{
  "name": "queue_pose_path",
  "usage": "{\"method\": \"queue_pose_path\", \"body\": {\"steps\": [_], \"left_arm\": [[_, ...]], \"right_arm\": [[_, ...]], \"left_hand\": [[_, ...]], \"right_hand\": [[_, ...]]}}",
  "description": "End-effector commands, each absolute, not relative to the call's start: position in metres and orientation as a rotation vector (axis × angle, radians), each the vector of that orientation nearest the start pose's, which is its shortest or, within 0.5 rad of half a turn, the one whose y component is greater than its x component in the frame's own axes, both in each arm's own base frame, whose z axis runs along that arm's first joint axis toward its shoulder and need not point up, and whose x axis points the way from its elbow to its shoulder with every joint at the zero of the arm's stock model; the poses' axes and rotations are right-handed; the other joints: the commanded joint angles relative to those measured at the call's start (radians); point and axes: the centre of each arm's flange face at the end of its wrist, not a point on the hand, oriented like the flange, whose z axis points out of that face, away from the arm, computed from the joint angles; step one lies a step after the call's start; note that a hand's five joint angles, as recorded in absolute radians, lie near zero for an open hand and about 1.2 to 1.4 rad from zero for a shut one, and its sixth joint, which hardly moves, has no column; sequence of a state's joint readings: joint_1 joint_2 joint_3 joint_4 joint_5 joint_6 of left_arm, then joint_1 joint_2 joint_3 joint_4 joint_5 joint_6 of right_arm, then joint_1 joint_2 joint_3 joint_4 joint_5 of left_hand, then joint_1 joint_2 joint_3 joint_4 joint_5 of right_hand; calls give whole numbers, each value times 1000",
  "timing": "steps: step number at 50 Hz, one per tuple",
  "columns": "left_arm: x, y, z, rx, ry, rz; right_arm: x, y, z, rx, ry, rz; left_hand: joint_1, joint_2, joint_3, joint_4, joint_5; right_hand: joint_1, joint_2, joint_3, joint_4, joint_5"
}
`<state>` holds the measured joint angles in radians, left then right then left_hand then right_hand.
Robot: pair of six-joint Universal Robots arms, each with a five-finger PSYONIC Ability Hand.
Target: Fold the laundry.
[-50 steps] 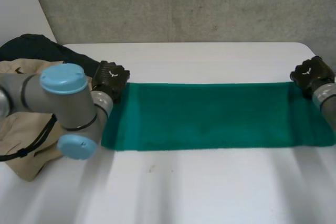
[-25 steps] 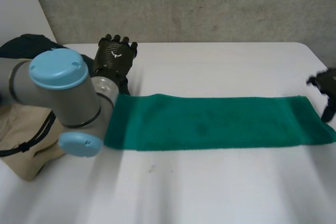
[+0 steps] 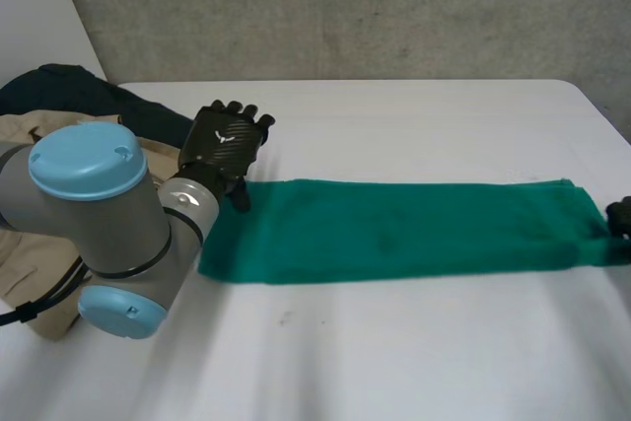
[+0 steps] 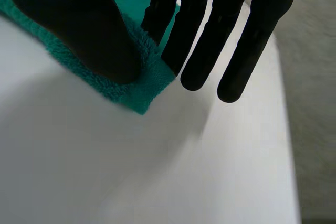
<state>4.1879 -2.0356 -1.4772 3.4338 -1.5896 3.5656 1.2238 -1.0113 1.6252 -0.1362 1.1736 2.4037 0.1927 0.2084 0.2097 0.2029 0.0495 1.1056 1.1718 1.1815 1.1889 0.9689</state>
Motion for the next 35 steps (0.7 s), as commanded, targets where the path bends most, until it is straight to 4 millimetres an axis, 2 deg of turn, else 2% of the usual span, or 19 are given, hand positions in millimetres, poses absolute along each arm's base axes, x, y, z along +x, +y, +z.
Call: {"method": "queue_pose_path", "body": {"steps": [1,6,9,11,12,13,15,16,17,18,19,21,22,25,29,32,33,34,35], "left_arm": [[-305,-269,214,1042,2072,-2203],[-300,-263,227,1026,2045,-2237],[-296,-263,233,1006,2030,-2250],[-295,-263,236,998,2026,-2254],[-294,-263,238,989,2023,-2257],[-293,-263,239,986,2020,-2260],[-293,-262,240,982,2017,-2263],[-292,-261,243,976,2012,-2270],[-292,-260,244,971,2011,-2277],[-291,-259,244,970,2017,-2275],[-290,-258,244,963,2028,-2278],[-290,-255,242,962,2046,-2279],[-290,-254,241,959,2061,-2280],[-289,-251,236,956,2094,-2269],[-289,-247,231,968,2116,-2252],[-289,-247,227,972,2124,-2242],[-290,-247,227,974,2124,-2243],[-290,-248,227,974,2124,-2243],[-291,-248,228,974,2121,-2247]], "right_arm": [[-10,-386,142,-804,2945,-1978],[-23,-391,160,-1054,2990,-2076],[-3,-397,169,-1188,2883,-2185],[28,-398,180,-1267,2721,-2282],[77,-395,194,-1359,2471,-2392],[92,-391,199,-1381,2381,-2430],[131,-381,211,-1436,2153,-2497],[166,-365,219,-1488,1955,-2524],[181,-356,221,-1513,1869,-2526],[194,-348,220,-1540,1796,-2518],[221,-329,218,-1595,1651,-2489],[247,-309,214,-1643,1520,-2435],[271,-287,206,-1687,1408,-2361],[311,-245,177,-1777,1261,-2175],[334,-203,140,-1901,1194,-1966],[330,-198,133,-1962,1219,-1923],[330,-199,134,-1967,1225,-1924],[329,-199,134,-1968,1241,-1913],[327,-200,134,-1955,1292,-1904]], "left_hand": [[-14,-30,-31,-25,-46],[-14,-30,-31,-25,-46],[-14,-30,-31,-25,-46],[-14,-30,-31,-25,-46],[-14,-30,-31,-25,-46],[-14,-30,-31,-25,-46],[-14,-30,-31,-25,-46],[-14,-30,-31,-25,-46],[-14,-30,-31,-25,-46],[-14,-30,-31,-25,-46],[-14,-30,-31,-25,-46],[-14,-30,-31,-25,-46],[-14,-30,-31,-25,-46],[-14,-30,-31,-25,-46],[-14,-30,-31,-25,-46],[-14,-30,-31,-25,-46],[-14,-30,-31,-25,-46],[-14,-30,-31,-25,-46],[-14,-30,-31,-25,-46]], "right_hand": [[291,224,215,207,253],[291,224,215,207,253],[291,224,215,207,253],[291,224,215,207,253],[291,224,215,207,253],[291,224,215,207,253],[291,224,215,207,253],[291,224,215,207,253],[291,224,215,207,253],[291,224,215,207,253],[291,224,215,207,253],[291,224,215,207,253],[291,224,215,207,253],[291,224,215,207,253],[291,224,215,207,253],[291,224,215,207,253],[39,-27,-37,-44,1],[-365,-431,-441,-448,-403],[-931,-997,-1007,-1014,-969]]}}
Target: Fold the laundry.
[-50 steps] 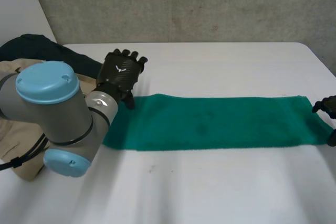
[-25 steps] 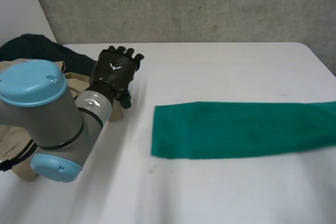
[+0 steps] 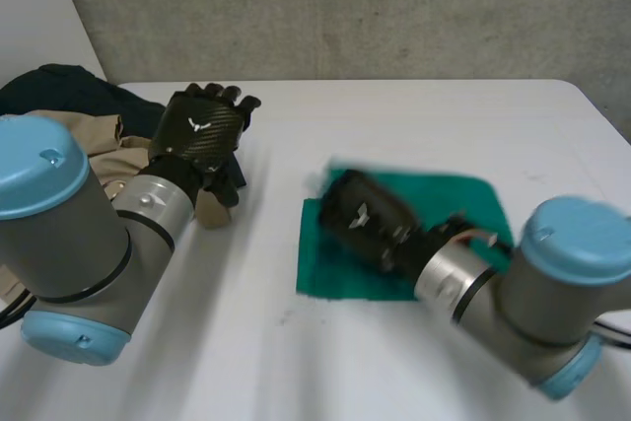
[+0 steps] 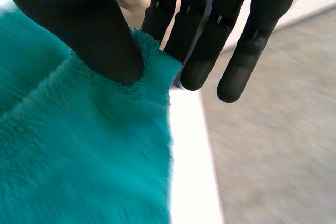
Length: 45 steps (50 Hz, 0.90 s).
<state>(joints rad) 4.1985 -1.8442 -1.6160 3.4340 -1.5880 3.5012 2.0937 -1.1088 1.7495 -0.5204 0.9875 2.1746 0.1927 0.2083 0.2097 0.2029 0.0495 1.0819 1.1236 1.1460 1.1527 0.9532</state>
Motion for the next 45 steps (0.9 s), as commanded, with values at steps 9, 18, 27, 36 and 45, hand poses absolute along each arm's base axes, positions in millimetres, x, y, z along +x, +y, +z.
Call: {"method": "queue_pose_path", "body": {"steps": [9,18,27,36,45], "left_arm": [[-298,-245,232,994,2106,-2279],[-301,-240,225,1025,2127,-2259],[-302,-237,226,1028,2125,-2262],[-300,-234,236,1010,2101,-2290],[-301,-236,237,960,2152,-2322]], "right_arm": [[256,-254,184,-1347,1991,-1914],[183,-266,139,-1246,2463,-1572],[190,-296,179,-1267,2206,-2141],[308,-203,184,-1457,1613,-1908],[326,-187,145,-1535,1689,-1731]], "left_hand": [[-14,-30,-31,-25,-46],[-17,-33,-34,-28,-49],[-17,-33,-34,-28,-49],[-17,-33,-34,-28,-49],[-12,-27,-28,-22,-43]], "right_hand": [[-907,-949,-972,-978,-953],[-778,-820,-842,-849,-824],[314,273,250,244,269],[314,273,250,244,269],[-907,-949,-972,-978,-953]]}}
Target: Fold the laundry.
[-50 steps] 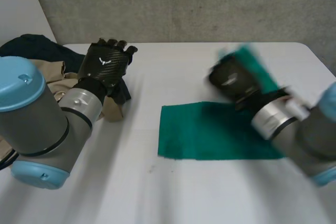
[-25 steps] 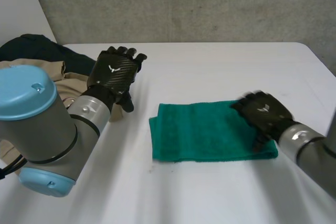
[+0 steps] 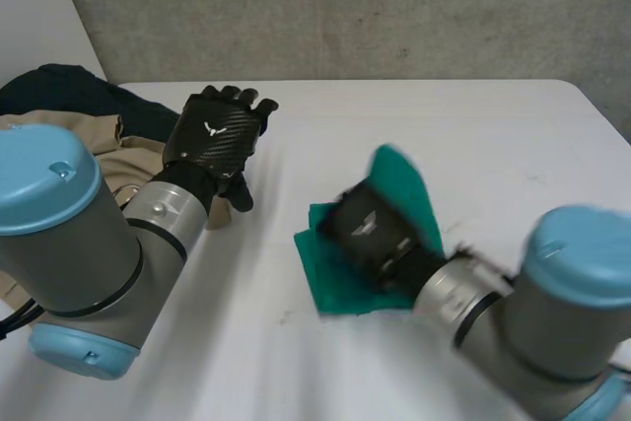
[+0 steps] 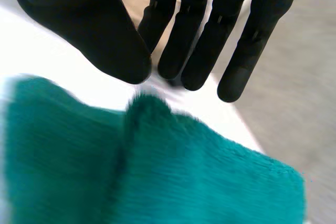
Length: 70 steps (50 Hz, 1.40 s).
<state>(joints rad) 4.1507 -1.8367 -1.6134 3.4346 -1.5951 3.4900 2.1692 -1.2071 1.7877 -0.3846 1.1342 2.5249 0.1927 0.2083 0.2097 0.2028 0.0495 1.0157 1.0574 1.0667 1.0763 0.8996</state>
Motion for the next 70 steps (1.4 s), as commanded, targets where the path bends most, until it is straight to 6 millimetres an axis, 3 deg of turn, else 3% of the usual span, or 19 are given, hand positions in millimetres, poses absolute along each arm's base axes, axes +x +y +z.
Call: {"method": "queue_pose_path", "body": {"steps": [1,4,6,10,15,21,23,27,34,41,44,46,47,53,58,64,67,68,70], "left_arm": [[-302,-237,238,946,2165,-2336],[-306,-238,241,917,2191,-2367],[-316,-236,242,913,2220,-2405],[-354,-214,241,1000,2287,-2480],[-387,-209,226,1102,2313,-2481],[-417,-219,183,1234,2423,-2285],[-418,-218,165,1289,2468,-2149],[-416,-216,147,1373,2465,-2004],[-420,-224,134,1426,2324,-2002],[-415,-218,129,1392,2308,-1937],[-415,-218,131,1383,2302,-1947],[-416,-219,132,1374,2300,-1953],[-415,-219,133,1371,2299,-1955],[-415,-202,130,1383,2299,-1910],[-401,-188,161,1283,2262,-1929],[-382,-176,172,1236,2257,-1877],[-378,-168,168,1261,2264,-1831],[-377,-165,167,1271,2267,-1818],[-377,-159,164,1303,2275,-1779]], "right_arm": [[319,-201,150,-1452,1784,-1775],[304,-222,169,-1278,1895,-1863],[285,-239,193,-1070,1949,-1897],[262,-259,212,-671,2011,-1746],[244,-273,215,-558,2110,-1657],[232,-280,198,-602,2239,-1630],[230,-280,195,-634,2267,-1643],[229,-281,191,-673,2279,-1642],[231,-287,178,-678,2318,-1594],[230,-284,174,-698,2348,-1545],[231,-283,172,-701,2347,-1541],[231,-284,174,-699,2350,-1552],[231,-284,174,-699,2350,-1552],[232,-285,176,-705,2335,-1556],[237,-289,186,-714,2293,-1591],[265,-273,196,-819,2202,-1521],[276,-269,189,-855,2198,-1453],[279,-271,182,-861,2215,-1425],[282,-272,178,-867,2221,-1405]], "left_hand": [[-11,-27,-28,-22,-43],[-6,-21,-23,-16,-37],[6,-9,-11,-4,-25],[21,5,4,11,-11],[21,5,4,11,-11],[41,26,24,31,10],[70,55,54,60,39],[103,87,86,93,72],[129,114,112,119,98],[238,222,221,228,206],[604,588,587,594,572],[1069,1053,1052,1059,1037],[1197,1181,1180,1187,1165],[1204,1188,1187,1193,1172],[1204,1188,1187,1193,1172],[1204,1188,1187,1193,1172],[1204,1188,1187,1193,1172],[1189,1174,1172,1179,1158],[909,893,892,899,877]], "right_hand": [[-841,-883,-892,-902,-900],[-841,-883,-892,-902,-900],[-841,-883,-892,-902,-900],[-841,-883,-892,-902,-900],[-841,-883,-892,-902,-900],[-841,-883,-892,-902,-900],[-841,-883,-892,-902,-900],[-841,-883,-892,-902,-900],[-841,-883,-892,-902,-900],[-841,-883,-892,-902,-900],[-841,-883,-892,-902,-900],[-841,-883,-892,-902,-900],[-841,-883,-892,-902,-900],[-841,-883,-892,-902,-900],[-841,-883,-892,-902,-900],[-841,-883,-892,-902,-900],[-841,-883,-892,-902,-900],[-841,-883,-892,-902,-900],[-841,-883,-892,-902,-900]]}}
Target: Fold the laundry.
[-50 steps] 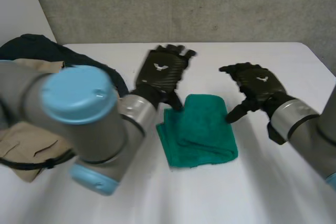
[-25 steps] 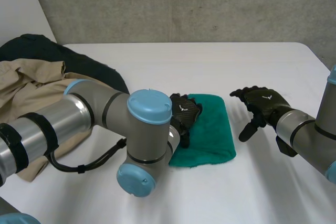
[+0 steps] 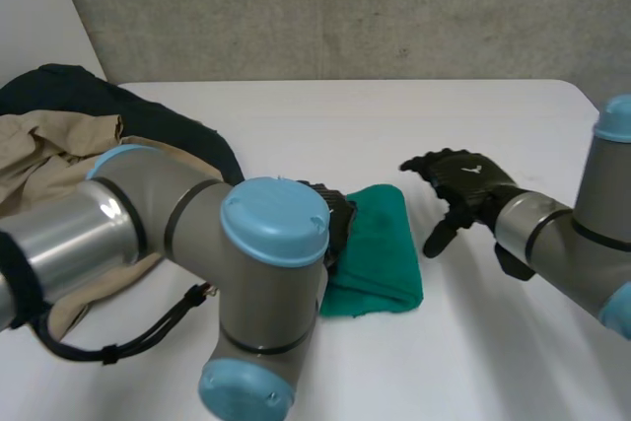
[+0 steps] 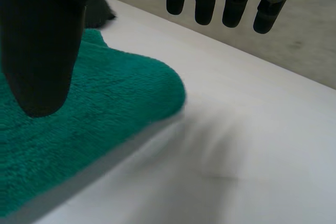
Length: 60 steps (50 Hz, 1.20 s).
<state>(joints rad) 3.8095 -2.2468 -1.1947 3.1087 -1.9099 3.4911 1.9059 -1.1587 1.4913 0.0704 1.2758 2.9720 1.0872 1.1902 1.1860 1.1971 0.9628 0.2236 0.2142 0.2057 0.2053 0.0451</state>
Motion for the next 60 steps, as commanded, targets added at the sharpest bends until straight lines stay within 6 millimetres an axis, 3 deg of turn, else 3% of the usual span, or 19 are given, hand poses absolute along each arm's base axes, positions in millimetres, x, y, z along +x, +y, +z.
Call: {"method": "queue_pose_path", "body": {"steps": [1,3,4,9,15,19,24,31,36,40,41,44,45,47,52,55,60], "left_arm": [[-377,-157,164,1311,2277,-1769],[-377,-158,167,1302,2274,-1769],[-377,-159,169,1293,2272,-1777],[-383,-173,185,1203,2261,-1886],[-385,-206,199,1103,2221,-2060],[-389,-214,191,1234,2249,-2084],[-394,-213,157,1386,2333,-1981],[-389,-216,133,1378,2384,-1810],[-377,-221,129,1334,2419,-1705],[-373,-224,140,1308,2419,-1718],[-371,-226,157,1286,2404,-1770],[-368,-226,177,1266,2386,-1834],[-365,-226,191,1244,2372,-1883],[-363,-227,202,1234,2365,-1920],[-363,-225,247,1269,2317,-2131],[-362,-225,260,1308,2320,-2205],[-365,-218,278,1522,2392,-2328]], "right_arm": [[282,-273,175,-870,2228,-1395],[285,-275,168,-875,2242,-1370],[285,-276,166,-875,2246,-1365],[286,-278,163,-868,2262,-1372],[285,-274,162,-852,2310,-1393],[285,-273,160,-848,2323,-1385],[285,-273,153,-865,2335,-1369],[286,-273,141,-870,2359,-1333],[284,-275,142,-880,2375,-1351],[278,-275,148,-912,2398,-1420],[274,-274,159,-924,2390,-1472],[268,-268,185,-940,2336,-1595],[267,-266,188,-941,2326,-1612],[265,-262,194,-932,2311,-1633],[251,-252,173,-815,2382,-1541],[248,-246,164,-715,2399,-1488],[249,-235,147,-545,2367,-1365]], "left_hand": [[-170,-273,-269,-280,-220],[-808,-911,-907,-918,-859],[-873,-976,-972,-983,-923],[-900,-1003,-999,-1010,-950],[-897,-1000,-996,-1007,-947],[-886,-988,-984,-995,-936],[-883,-986,-981,-992,-933],[-868,-971,-967,-978,-918],[-859,-962,-958,-969,-909],[-859,-962,-958,-969,-909],[-862,-965,-961,-972,-912],[-877,-980,-975,-986,-927],[-891,-994,-990,-1001,-941],[-900,-1003,-999,-1010,-950],[-906,-1009,-1005,-1016,-956],[-909,-1012,-1008,-1019,-959],[-903,-1006,-1002,-1013,-953]], "right_hand": [[-49,-40,-31,-31,-45],[-49,-40,-31,-31,-45],[-49,-40,-31,-31,-45],[-49,-40,-31,-31,-45],[-49,-40,-31,-31,-45],[-49,-40,-31,-31,-45],[-49,-40,-31,-31,-45],[-49,-40,-31,-31,-45],[-49,-40,-31,-31,-45],[-49,-40,-31,-31,-45],[-49,-40,-31,-31,-45],[-49,-40,-31,-31,-45],[-49,-40,-31,-31,-45],[-49,-40,-31,-31,-45],[-49,-40,-31,-31,-45],[-49,-40,-31,-31,-45],[-49,-40,-31,-31,-45]]}}
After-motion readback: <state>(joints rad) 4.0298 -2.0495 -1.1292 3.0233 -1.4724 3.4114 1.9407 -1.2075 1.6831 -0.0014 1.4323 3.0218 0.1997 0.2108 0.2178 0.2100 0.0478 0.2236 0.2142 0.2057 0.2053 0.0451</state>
